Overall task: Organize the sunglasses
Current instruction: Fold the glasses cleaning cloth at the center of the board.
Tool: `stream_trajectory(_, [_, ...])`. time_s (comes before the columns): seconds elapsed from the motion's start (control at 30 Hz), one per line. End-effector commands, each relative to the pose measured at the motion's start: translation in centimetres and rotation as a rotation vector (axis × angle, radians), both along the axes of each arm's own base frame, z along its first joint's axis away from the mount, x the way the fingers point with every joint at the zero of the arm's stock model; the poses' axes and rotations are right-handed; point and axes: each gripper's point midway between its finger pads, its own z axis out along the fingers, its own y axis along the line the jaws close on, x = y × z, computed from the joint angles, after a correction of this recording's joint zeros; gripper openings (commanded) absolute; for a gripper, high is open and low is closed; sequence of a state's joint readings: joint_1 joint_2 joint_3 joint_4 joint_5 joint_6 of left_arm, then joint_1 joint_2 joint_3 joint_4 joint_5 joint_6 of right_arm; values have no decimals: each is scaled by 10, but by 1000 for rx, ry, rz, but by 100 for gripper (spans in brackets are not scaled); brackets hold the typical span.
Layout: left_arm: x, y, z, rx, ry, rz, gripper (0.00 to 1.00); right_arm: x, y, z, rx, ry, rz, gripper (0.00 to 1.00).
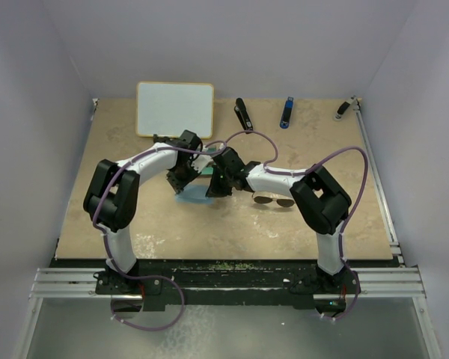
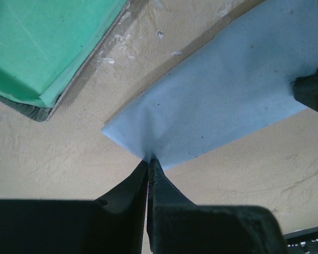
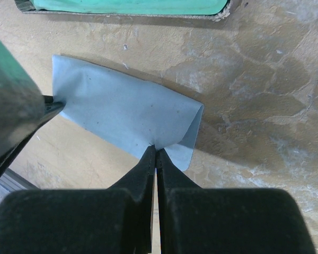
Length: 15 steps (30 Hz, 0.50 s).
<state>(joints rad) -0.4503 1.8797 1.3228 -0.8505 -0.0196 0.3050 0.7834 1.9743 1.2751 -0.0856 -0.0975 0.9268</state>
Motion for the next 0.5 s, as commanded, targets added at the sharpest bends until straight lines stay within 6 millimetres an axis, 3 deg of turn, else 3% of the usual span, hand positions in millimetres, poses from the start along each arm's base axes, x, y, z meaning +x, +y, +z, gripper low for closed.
stream_trajectory(0.0, [-4,-1,2,-32,-3,22,4,5,5,8,17,-22,13,0])
stream_trajectory(0.47, [-11,2,-9,-24,10,38,4,0,1,-4,1,1,16,0])
